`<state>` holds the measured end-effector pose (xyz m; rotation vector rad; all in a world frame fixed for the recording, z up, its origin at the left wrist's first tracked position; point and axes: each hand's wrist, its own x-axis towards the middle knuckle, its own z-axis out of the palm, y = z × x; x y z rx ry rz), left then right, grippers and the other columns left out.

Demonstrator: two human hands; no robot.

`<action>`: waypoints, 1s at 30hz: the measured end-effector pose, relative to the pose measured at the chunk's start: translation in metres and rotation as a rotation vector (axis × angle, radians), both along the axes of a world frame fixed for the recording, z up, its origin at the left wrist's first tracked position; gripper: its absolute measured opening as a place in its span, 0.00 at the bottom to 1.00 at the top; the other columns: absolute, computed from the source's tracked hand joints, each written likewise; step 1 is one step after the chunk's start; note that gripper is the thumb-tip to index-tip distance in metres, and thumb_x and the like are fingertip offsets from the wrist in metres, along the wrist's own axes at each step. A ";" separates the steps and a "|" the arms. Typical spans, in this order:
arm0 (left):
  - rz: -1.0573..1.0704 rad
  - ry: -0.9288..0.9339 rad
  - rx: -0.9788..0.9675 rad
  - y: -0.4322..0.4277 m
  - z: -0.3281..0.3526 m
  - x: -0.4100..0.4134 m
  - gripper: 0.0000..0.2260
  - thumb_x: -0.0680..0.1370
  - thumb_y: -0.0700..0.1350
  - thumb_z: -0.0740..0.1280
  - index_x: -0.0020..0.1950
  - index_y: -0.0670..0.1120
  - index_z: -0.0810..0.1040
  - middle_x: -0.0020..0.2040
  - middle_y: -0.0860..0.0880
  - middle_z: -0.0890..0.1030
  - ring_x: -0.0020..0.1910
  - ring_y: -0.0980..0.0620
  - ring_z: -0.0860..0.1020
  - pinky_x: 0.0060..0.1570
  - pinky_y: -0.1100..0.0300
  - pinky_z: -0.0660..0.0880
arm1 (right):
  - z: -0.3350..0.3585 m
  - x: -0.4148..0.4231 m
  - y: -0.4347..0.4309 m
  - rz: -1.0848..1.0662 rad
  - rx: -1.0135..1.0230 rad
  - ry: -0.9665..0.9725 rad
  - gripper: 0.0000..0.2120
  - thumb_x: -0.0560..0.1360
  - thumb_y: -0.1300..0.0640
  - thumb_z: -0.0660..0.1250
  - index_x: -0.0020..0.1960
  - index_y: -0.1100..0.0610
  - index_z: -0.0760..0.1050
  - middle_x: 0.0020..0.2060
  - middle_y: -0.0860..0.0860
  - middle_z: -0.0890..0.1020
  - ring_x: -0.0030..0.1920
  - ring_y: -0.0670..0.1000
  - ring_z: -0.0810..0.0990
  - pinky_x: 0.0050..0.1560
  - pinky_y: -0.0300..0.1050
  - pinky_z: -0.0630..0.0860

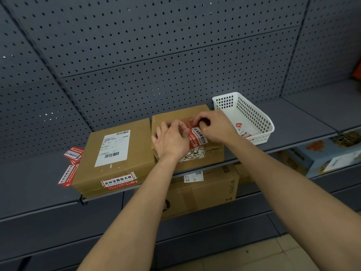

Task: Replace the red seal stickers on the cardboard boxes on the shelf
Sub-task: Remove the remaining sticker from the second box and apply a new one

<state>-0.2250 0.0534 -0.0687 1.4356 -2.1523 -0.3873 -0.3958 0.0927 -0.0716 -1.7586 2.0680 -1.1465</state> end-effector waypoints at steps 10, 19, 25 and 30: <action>-0.020 0.068 0.031 0.003 0.002 0.007 0.05 0.86 0.58 0.64 0.55 0.59 0.74 0.60 0.56 0.75 0.69 0.50 0.72 0.78 0.42 0.57 | -0.011 -0.008 -0.005 0.130 -0.005 0.122 0.10 0.82 0.58 0.63 0.59 0.53 0.81 0.62 0.49 0.85 0.57 0.49 0.83 0.50 0.38 0.77; -0.024 0.093 0.047 -0.001 0.000 0.012 0.06 0.86 0.58 0.63 0.53 0.58 0.73 0.60 0.57 0.80 0.65 0.51 0.74 0.77 0.41 0.58 | -0.017 -0.014 -0.001 0.269 -0.080 0.187 0.23 0.75 0.38 0.55 0.55 0.55 0.75 0.56 0.52 0.84 0.48 0.48 0.82 0.42 0.35 0.74; -0.030 0.080 0.071 0.000 0.005 0.013 0.05 0.86 0.58 0.63 0.54 0.58 0.72 0.59 0.57 0.81 0.65 0.51 0.75 0.76 0.42 0.58 | -0.016 -0.020 0.002 0.329 0.027 0.239 0.29 0.75 0.35 0.66 0.66 0.54 0.73 0.73 0.55 0.78 0.78 0.54 0.70 0.83 0.61 0.58; -0.037 0.082 0.098 0.001 0.007 0.013 0.05 0.86 0.58 0.62 0.53 0.59 0.72 0.60 0.58 0.81 0.66 0.50 0.75 0.78 0.40 0.57 | -0.018 -0.012 0.019 0.222 -0.036 0.102 0.21 0.77 0.46 0.76 0.65 0.50 0.73 0.80 0.50 0.71 0.85 0.48 0.55 0.85 0.59 0.40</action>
